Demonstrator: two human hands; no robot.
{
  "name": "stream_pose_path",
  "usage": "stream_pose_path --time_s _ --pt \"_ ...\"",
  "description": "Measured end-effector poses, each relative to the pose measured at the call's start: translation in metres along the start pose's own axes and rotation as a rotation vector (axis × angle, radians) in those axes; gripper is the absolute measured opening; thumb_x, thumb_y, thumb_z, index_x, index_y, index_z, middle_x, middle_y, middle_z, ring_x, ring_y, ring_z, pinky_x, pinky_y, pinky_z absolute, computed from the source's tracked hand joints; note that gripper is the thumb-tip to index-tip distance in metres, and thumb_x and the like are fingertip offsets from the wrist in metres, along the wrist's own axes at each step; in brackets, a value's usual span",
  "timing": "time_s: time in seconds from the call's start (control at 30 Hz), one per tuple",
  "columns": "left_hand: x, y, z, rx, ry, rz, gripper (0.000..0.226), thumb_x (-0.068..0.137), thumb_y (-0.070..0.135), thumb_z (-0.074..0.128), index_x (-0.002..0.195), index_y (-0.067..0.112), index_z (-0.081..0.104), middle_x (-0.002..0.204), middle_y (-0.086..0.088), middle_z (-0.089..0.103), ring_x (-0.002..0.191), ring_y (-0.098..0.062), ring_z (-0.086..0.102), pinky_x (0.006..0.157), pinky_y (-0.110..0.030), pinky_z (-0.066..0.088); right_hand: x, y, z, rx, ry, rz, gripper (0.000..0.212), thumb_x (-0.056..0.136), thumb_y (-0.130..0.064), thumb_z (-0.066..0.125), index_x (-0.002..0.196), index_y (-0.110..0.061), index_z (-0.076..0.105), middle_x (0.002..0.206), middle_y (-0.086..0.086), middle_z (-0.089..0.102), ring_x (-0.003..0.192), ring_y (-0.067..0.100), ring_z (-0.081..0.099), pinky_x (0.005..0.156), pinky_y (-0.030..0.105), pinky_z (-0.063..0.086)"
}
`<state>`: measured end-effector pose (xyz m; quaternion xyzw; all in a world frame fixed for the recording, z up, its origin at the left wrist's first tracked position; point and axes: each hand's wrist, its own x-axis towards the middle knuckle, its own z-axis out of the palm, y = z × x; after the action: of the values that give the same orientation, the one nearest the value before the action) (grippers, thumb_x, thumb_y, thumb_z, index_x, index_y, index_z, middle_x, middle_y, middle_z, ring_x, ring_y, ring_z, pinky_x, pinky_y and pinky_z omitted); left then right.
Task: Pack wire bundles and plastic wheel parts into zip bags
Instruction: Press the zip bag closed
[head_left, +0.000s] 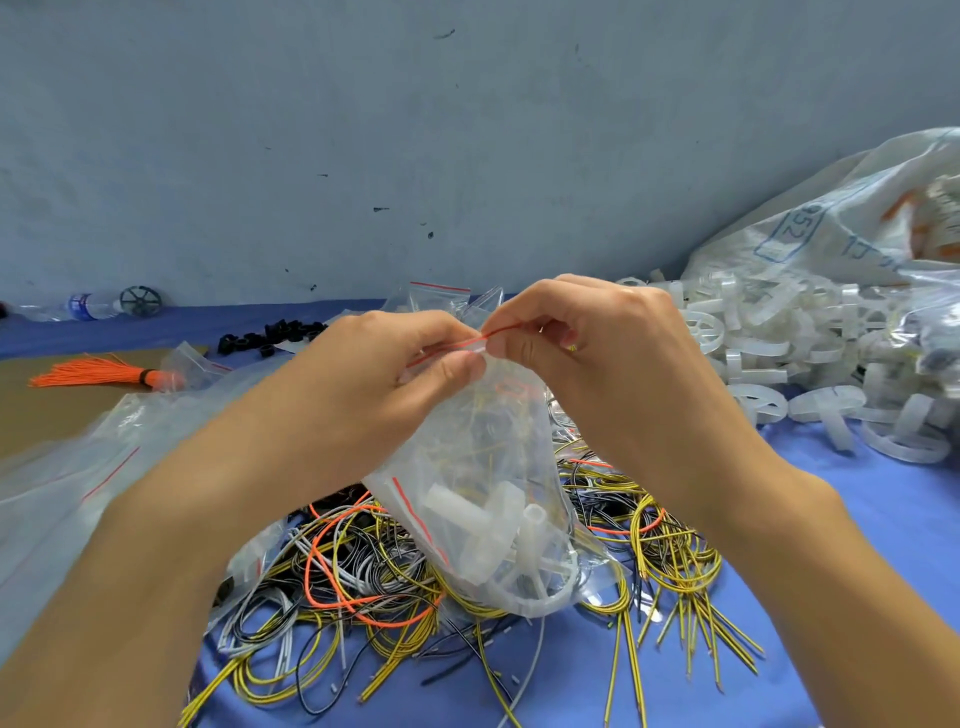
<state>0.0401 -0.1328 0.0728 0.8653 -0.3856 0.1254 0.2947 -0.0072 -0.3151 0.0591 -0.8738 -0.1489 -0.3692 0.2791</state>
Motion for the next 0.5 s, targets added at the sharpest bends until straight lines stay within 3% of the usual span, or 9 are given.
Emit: stream_pose_path --time_s 0.1,0.33,0.5 --pt "-0.001 -0.001 -0.001 -0.001 0.0 0.029 0.026 0.098 0.036 0.049 0.092 0.021 0.069 0.079 0.003 0.069 0.081 -0.019 0.066 0.077 -0.044 0.048 0.0 0.0 0.0 -0.01 -0.004 -0.011 0.008 0.091 -0.027 0.068 0.094 -0.026 0.076 0.089 -0.007 0.071 0.077 0.011 0.059 0.078 0.033 0.047" --pt "0.002 -0.006 0.005 0.024 0.087 0.049 0.019 0.094 0.035 0.057 0.096 0.024 0.072 0.08 0.007 0.07 0.078 -0.012 0.063 0.074 -0.037 0.045 0.001 0.001 0.003 -0.007 -0.001 0.01 0.009 0.091 -0.027 0.068 0.095 -0.028 0.076 0.09 -0.007 0.071 0.078 0.011 0.059 0.079 0.031 0.047" --pt "0.003 -0.016 0.006 0.103 0.128 0.054 0.015 0.093 0.034 0.061 0.095 0.025 0.073 0.077 0.007 0.064 0.07 -0.006 0.053 0.065 -0.024 0.039 0.001 0.005 0.003 0.036 0.046 0.078 0.008 0.088 -0.026 0.071 0.092 -0.03 0.076 0.081 -0.01 0.07 0.073 0.002 0.055 0.069 0.009 0.04"
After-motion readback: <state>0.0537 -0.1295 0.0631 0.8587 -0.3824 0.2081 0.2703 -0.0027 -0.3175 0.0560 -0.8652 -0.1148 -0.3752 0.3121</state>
